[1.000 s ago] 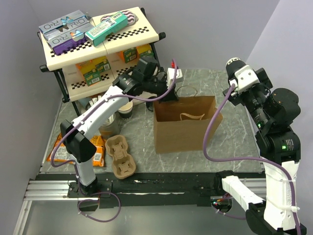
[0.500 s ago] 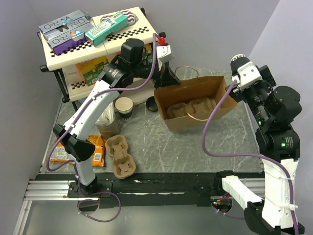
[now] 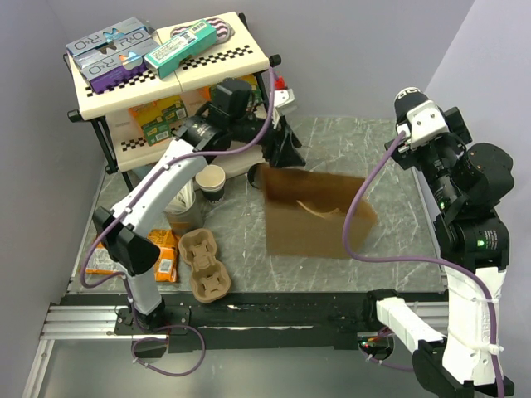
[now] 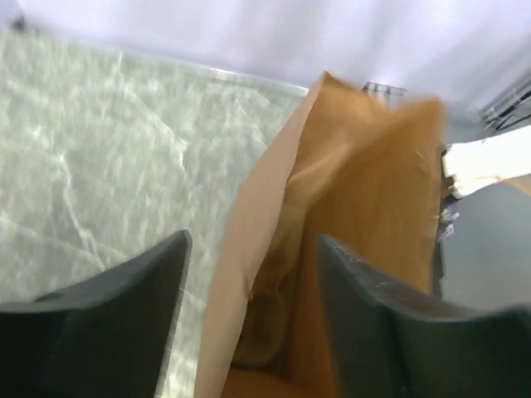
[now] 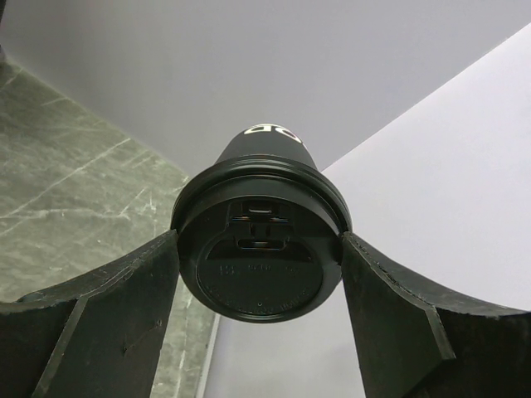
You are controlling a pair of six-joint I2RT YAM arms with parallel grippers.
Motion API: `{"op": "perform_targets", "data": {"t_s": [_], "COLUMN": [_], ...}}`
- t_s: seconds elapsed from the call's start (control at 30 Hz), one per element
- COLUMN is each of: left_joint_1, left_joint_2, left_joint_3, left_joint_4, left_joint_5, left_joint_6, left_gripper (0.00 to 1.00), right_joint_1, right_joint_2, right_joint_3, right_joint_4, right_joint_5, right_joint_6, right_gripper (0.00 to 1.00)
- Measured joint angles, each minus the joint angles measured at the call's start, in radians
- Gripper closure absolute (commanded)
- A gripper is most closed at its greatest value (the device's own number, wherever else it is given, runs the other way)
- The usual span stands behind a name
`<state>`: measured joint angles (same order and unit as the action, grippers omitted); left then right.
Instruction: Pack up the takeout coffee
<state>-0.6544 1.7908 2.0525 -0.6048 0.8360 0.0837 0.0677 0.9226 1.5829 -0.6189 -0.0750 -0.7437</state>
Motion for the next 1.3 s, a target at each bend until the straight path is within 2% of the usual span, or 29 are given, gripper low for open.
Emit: {"op": "perform_targets", "data": {"t_s": [0.03,0.2,0.67,0.87,1.1,1.3], "left_joint_1": [0.001,0.029,0.05,0.05,0.049,0.049], "left_joint_2": [0.003,0.047,0.04,0.062,0.127,0.169], "left_joint_3": [-0.018,-0.027,-0.027,-0.027,-0.027,0.007], "left_joint_4": [0.002,0.004,0.01,-0.013,-0.059,-0.105], "left_joint_5": [-0.009,-0.037,-0.02,0.017,0.024,0.043], "left_joint_6": [-0.001,-0.016,0.021,0.037,0.073,0.103], "left_gripper": [0.17,0.12,0.21,0.37,0.48,0.76], "right_joint_1": [0.0,0.0,-0.009,-0.01,-0.01,-0.01], "right_joint_2": [0.0,-0.002,-0.022,-0.021,-0.006,0.027], "right_joint_3": [-0.001,-0.001,-0.046,-0.046,-0.042,-0.015], "right_joint_4": [0.0,0.0,0.013,0.012,0.012,0.01], "right_joint_5": [-0.002,-0.011,-0.03,-0.032,-0.047,-0.06], "right_joint_6": [0.003,0.003,0.014,0.019,0.037,0.052], "right_gripper": [1.0,1.0,1.0,1.0,1.0,1.0]}}
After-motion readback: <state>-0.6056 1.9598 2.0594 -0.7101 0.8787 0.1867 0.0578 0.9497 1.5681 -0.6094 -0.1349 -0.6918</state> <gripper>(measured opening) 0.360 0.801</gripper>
